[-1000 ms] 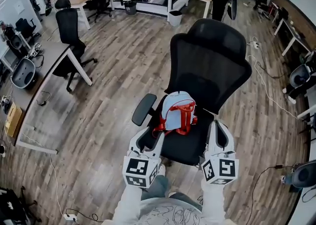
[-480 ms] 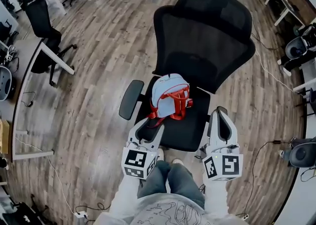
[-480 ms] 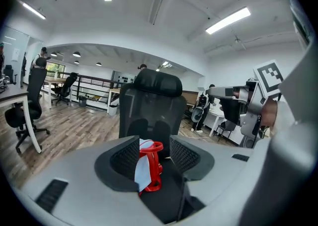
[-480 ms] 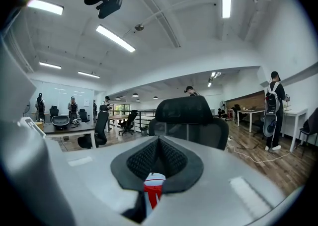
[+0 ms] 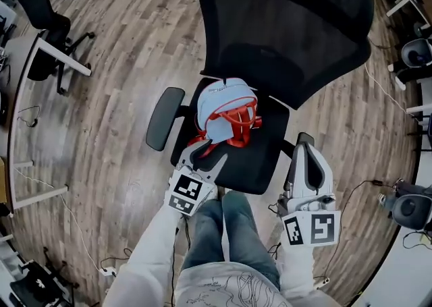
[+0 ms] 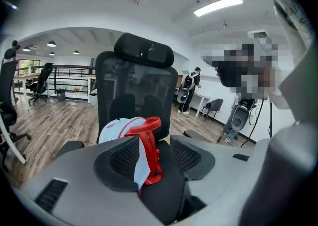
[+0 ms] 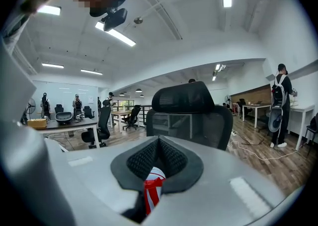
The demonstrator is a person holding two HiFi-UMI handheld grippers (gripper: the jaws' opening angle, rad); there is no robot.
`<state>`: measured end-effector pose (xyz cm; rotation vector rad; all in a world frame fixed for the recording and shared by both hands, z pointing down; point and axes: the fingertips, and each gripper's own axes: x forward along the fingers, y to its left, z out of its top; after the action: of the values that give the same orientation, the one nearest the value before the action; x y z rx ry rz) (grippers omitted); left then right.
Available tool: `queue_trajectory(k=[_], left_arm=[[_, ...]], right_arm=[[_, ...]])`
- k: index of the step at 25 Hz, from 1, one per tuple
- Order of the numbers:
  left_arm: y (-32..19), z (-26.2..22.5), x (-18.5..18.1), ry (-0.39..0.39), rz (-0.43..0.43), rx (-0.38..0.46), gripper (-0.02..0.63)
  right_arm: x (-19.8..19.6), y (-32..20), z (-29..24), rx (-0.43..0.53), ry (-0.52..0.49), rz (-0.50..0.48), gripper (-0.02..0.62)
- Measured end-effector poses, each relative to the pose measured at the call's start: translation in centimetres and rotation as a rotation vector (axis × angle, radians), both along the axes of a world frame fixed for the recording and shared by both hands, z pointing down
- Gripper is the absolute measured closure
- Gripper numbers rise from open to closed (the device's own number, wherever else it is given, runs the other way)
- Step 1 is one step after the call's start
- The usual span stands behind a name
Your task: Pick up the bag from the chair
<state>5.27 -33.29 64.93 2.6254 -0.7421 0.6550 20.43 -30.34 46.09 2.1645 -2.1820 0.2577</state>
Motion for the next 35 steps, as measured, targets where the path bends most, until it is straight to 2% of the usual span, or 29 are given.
queue_trajectory(k=[7,10,21,31,32,35], left_arm=[[-2.2,8.2,3.6,-0.049,0.079,-0.067,0.417],[-2.9,10.2,4.9,-0.036,0.084,-0.103,0.414],[-4.5,14.4,8.8,-0.022,0.132,-0.144,0.414],[-5.2,15.6,12.0,0.000,0.150,-0.141,0.418],[-5.3,15.5,12.1,0.008,0.142,-0.145,0.435],[-5.5,15.2,12.0,0.029,0.113,-0.165,0.548]], right_arm=[[2.5,-1.6,2.9,-0.042,-0.004,-0.002,0.584],[3.2,-1.9,4.0,-0.055,-0.010,-0.002,0.584],[5.1,-2.4,7.6,-0.112,-0.034,0.021,0.584],[6.4,-1.7,9.3,-0.153,-0.035,0.041,0.584],[6.6,-1.7,9.5,-0.158,-0.036,0.043,0.584],[6.9,-1.6,9.8,-0.168,-0.030,0.046,0.584]])
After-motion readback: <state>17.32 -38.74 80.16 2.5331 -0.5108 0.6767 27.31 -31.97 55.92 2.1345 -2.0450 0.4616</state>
